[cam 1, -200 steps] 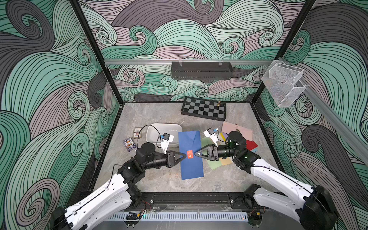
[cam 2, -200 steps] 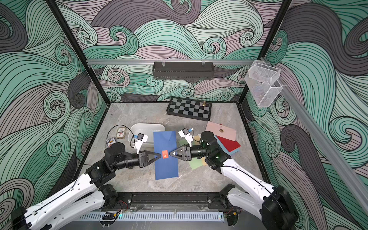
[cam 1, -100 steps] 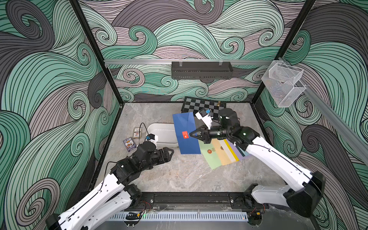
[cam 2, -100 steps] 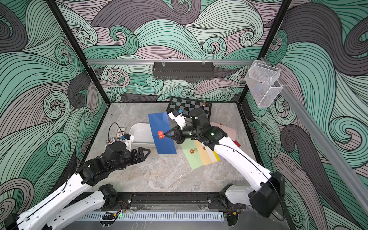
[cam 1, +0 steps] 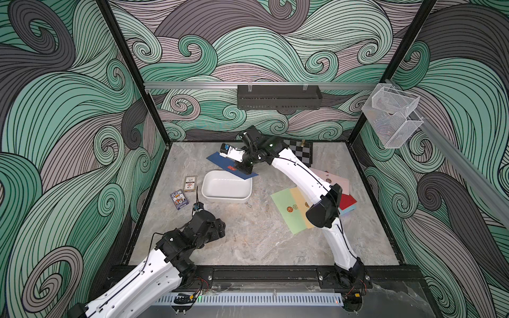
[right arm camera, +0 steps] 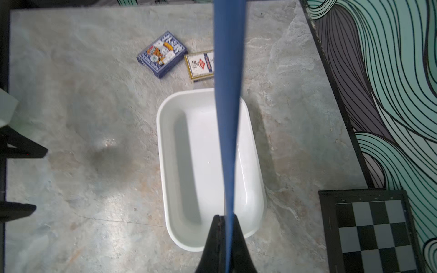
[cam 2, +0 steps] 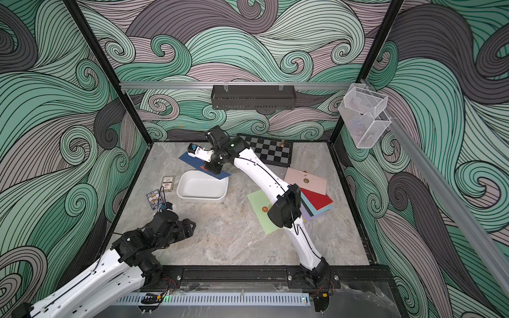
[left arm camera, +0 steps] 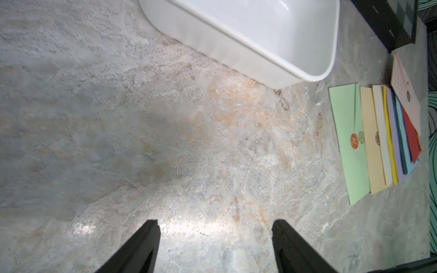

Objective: Put the sealed envelopes into the storage box
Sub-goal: Pick up the envelope from the center of the board, then place the envelope in the storage box.

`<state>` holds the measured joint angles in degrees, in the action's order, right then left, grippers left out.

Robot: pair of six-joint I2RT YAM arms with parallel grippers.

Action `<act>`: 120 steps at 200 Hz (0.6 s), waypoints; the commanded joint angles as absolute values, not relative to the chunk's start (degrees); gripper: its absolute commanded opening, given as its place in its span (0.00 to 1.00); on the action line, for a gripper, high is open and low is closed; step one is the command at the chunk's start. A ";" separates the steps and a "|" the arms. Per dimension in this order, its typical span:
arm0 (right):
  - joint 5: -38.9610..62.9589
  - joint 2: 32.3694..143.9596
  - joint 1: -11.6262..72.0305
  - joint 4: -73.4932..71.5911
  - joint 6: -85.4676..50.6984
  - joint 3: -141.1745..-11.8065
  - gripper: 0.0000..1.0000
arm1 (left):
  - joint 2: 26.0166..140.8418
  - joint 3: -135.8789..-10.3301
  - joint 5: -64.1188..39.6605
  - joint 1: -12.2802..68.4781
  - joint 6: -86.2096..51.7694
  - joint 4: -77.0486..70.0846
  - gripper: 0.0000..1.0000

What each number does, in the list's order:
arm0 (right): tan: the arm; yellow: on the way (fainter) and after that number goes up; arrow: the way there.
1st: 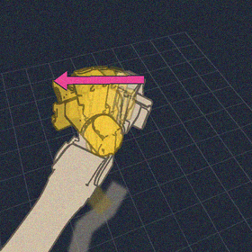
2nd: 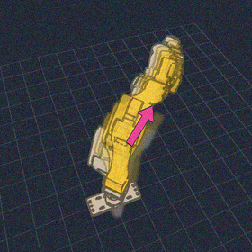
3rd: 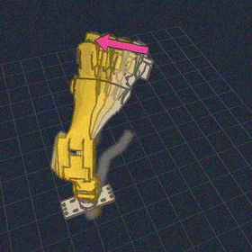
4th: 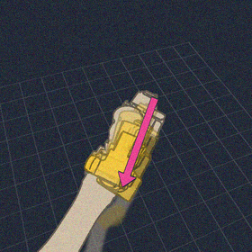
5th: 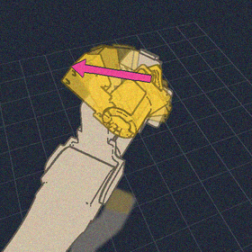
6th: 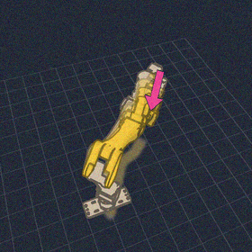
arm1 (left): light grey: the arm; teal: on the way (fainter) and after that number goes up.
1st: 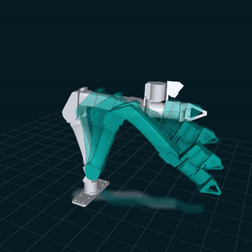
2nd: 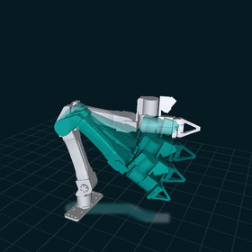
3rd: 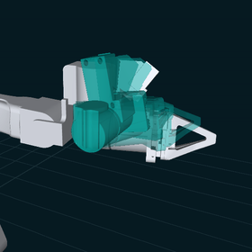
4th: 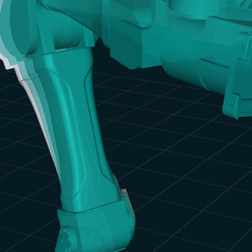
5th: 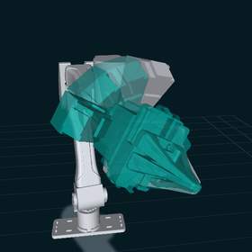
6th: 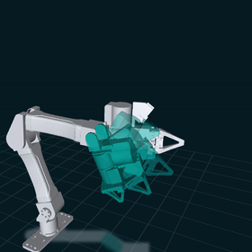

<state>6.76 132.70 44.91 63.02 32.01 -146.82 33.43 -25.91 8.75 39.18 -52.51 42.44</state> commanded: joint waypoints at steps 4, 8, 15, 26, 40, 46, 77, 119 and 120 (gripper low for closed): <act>0.07 136.36 47.33 69.69 41.44 -152.20 0.00 | 32.43 -23.44 7.31 38.91 -54.29 39.73 0.78; -0.45 136.79 47.72 69.59 41.99 -152.33 0.00 | 32.34 -23.11 7.07 38.89 -54.55 39.57 0.78; -1.30 137.42 48.27 69.15 42.55 -152.37 0.00 | 32.29 -22.77 6.86 38.90 -54.74 39.50 0.78; -1.77 138.13 48.93 68.47 42.85 -152.63 0.00 | 32.19 -22.72 6.69 38.93 -54.84 39.47 0.78; -2.03 139.14 49.42 68.08 43.59 -152.75 0.00 | 31.99 -22.91 6.76 38.85 -54.71 39.62 0.78; -2.65 139.51 49.54 67.69 43.95 -152.53 0.00 | 31.83 -23.07 6.69 38.87 -54.60 39.64 0.78; -2.73 141.34 49.78 67.25 45.06 -150.87 0.00 | 31.79 -22.94 6.09 38.85 -54.54 38.86 0.78; -3.75 142.81 50.44 66.98 46.14 -149.59 0.00 | 32.91 -22.41 5.10 38.90 -54.81 38.24 0.77; -3.77 142.86 50.44 66.98 46.14 -149.50 0.00 | 32.98 -22.37 5.10 38.87 -54.83 38.28 0.77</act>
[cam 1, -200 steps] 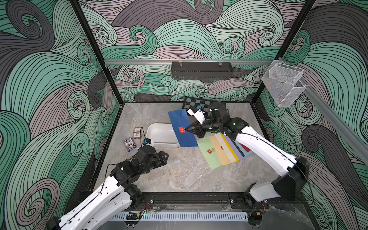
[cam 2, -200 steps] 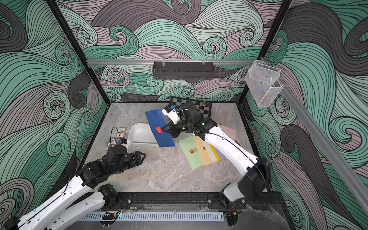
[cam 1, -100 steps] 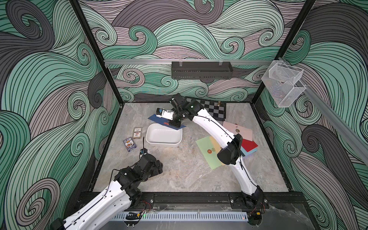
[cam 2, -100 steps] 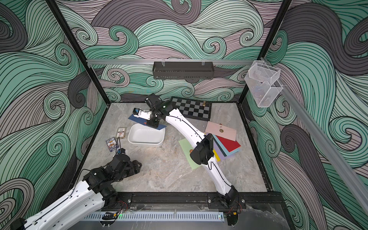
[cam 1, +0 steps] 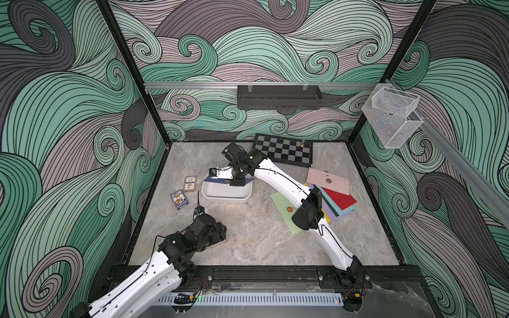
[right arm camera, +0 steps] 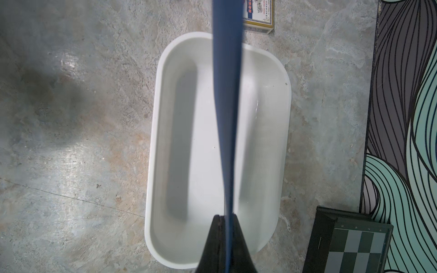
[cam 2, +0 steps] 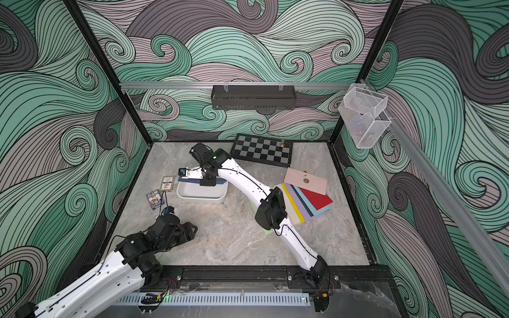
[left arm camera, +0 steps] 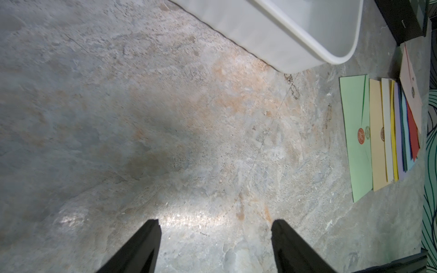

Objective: Put the sealed envelopes into the storage box
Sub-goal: Place the envelope in the storage box.

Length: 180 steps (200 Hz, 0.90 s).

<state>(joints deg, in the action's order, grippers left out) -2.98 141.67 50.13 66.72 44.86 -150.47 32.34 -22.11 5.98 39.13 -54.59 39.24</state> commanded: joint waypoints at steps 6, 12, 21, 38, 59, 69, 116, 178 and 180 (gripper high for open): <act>-3.94 142.97 50.53 66.74 46.29 -149.35 0.00 | 33.04 -22.32 5.10 38.85 -54.84 38.24 0.78; -4.04 143.12 50.63 66.68 46.44 -149.15 0.00 | 32.98 -22.32 5.05 38.92 -54.84 38.25 0.77; -4.20 143.26 50.80 66.60 46.67 -148.86 0.00 | 33.06 -22.24 4.88 38.86 -54.84 38.09 0.77; -4.40 143.81 50.92 66.11 46.24 -148.57 0.00 | 33.11 -22.24 4.49 38.85 -54.84 37.96 0.77; -4.57 144.33 51.06 65.46 46.14 -148.62 0.00 | 33.29 -22.32 4.13 38.85 -54.84 37.94 0.77; -4.95 144.62 51.04 64.90 46.19 -148.48 0.04 | 33.38 -22.39 4.04 38.88 -54.84 38.03 0.77; -5.60 145.28 51.06 62.68 46.09 -148.18 0.19 | 33.66 -22.93 3.78 38.86 -54.58 38.35 0.77; -5.27 146.92 50.80 58.34 45.06 -148.84 0.20 | 34.43 -23.38 3.30 38.86 -54.06 38.52 0.77; -5.27 147.03 50.76 58.40 44.97 -148.81 0.20 | 34.49 -23.38 3.26 38.85 -54.10 38.50 0.77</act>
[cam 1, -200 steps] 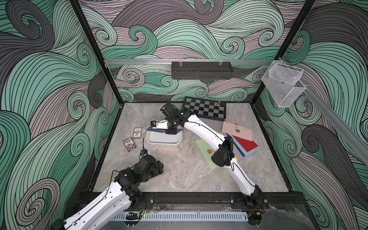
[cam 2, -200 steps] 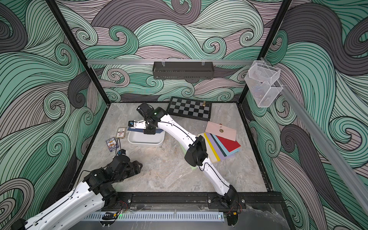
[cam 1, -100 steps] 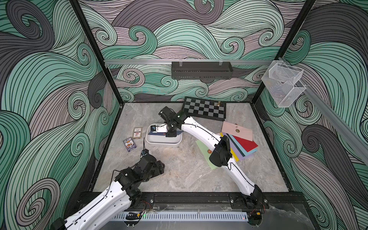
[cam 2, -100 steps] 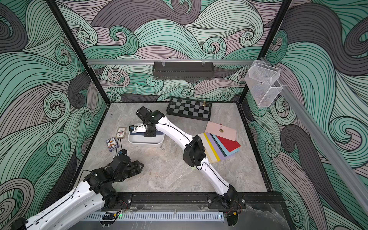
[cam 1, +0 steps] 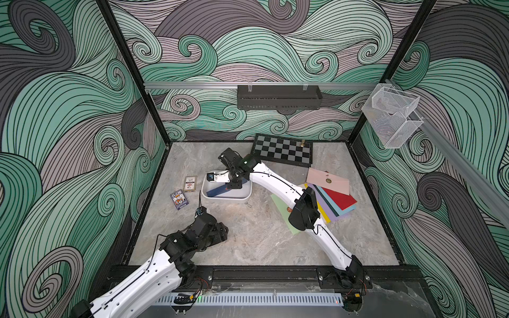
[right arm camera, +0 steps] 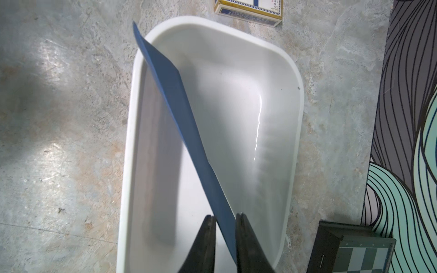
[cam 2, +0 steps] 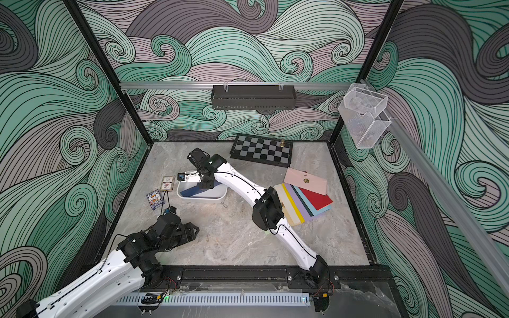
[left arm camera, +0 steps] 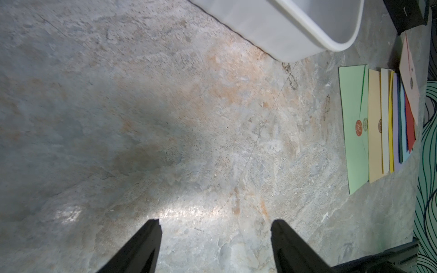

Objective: Put the sealed envelopes into the storage box
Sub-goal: Place the envelope in the storage box.

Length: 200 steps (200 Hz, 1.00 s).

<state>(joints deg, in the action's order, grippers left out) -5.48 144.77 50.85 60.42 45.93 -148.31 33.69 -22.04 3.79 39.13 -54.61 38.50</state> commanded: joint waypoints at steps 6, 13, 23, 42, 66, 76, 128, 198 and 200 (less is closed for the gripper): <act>-5.28 147.46 50.65 58.23 44.51 -149.15 0.20 | 34.73 -23.36 3.25 38.88 -54.05 38.42 0.77; -4.94 147.92 50.36 58.23 43.65 -149.63 0.19 | 35.01 -23.33 3.17 38.86 -53.97 38.30 0.77; -3.56 148.29 49.98 58.19 42.91 -149.74 0.19 | 35.25 -23.20 3.08 38.88 -53.96 37.99 0.77; -2.39 148.80 49.62 58.19 43.39 -149.42 0.19 | 35.62 -22.94 2.90 38.88 -53.96 37.75 0.77; -0.37 148.97 49.16 58.18 43.70 -149.38 0.19 | 35.69 -22.76 2.74 38.89 -53.96 37.86 0.77; 0.40 149.19 48.96 58.13 43.40 -149.76 0.16 | 35.53 -22.85 2.81 38.89 -53.97 37.93 0.77; 2.06 147.34 48.23 60.00 37.11 -152.34 0.00 | 35.01 -23.38 2.55 38.87 -54.14 38.94 0.77; 2.84 147.26 48.60 66.58 33.77 -153.91 0.00 | 35.55 -23.56 2.07 38.86 -54.23 39.32 0.76; 3.30 147.27 48.65 66.90 33.69 -153.90 0.00 | 35.48 -23.56 2.03 38.85 -54.23 39.29 0.76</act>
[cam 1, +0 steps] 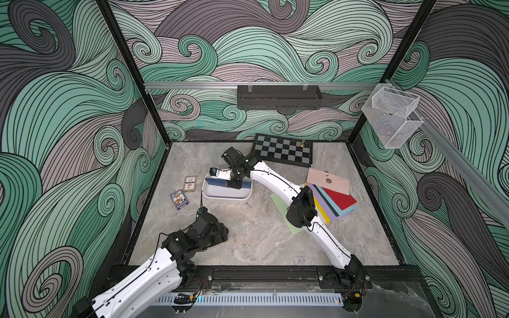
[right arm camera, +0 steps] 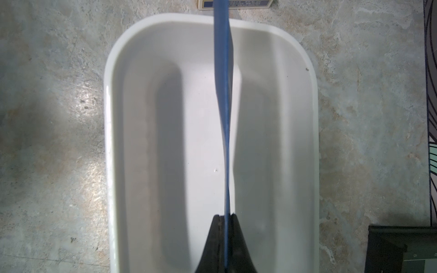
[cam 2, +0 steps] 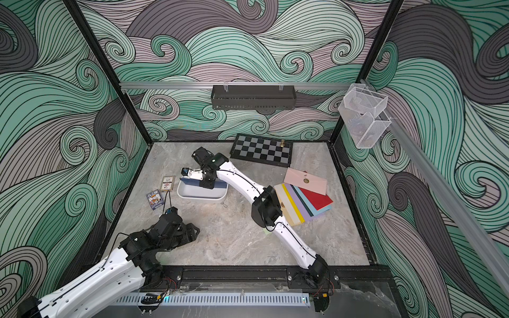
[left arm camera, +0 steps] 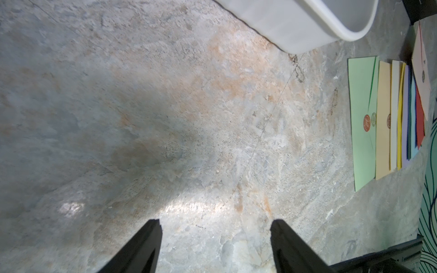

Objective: Put the sealed envelopes into the storage box
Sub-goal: Place the envelope in the storage box.

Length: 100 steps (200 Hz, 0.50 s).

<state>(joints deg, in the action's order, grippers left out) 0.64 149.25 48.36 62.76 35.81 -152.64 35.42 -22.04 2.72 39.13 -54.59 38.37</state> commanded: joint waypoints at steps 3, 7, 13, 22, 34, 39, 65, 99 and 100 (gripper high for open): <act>3.93 147.38 48.69 67.47 33.54 -153.92 0.00 | 35.45 -23.49 1.98 38.85 -54.23 39.29 0.76; 4.69 147.40 48.66 68.15 33.37 -154.04 0.00 | 35.36 -23.47 1.94 38.85 -54.23 39.24 0.76; 5.37 147.45 48.94 69.19 33.10 -153.94 0.00 | 35.14 -23.38 1.70 38.89 -54.23 39.08 0.76; 5.92 147.30 49.24 70.54 32.12 -153.89 0.00 | 34.75 -23.16 1.21 38.93 -54.23 38.69 0.76; 7.51 146.79 49.48 72.59 30.91 -153.74 0.00 | 33.92 -22.78 0.56 38.87 -54.23 37.82 0.76; 7.87 146.42 49.57 73.19 30.07 -153.61 0.00 | 33.64 -22.70 0.45 38.90 -54.23 37.65 0.76; 13.21 143.69 49.62 75.29 26.29 -150.57 0.00 | 32.99 -23.26 0.61 38.85 -54.23 37.93 0.76; 15.96 143.93 49.20 76.53 21.80 -151.22 0.00 | 33.83 -23.73 0.51 38.85 -53.49 38.20 0.76; 16.07 143.95 49.17 76.50 21.62 -151.42 0.00 | 33.88 -23.77 0.52 38.85 -53.46 38.21 0.76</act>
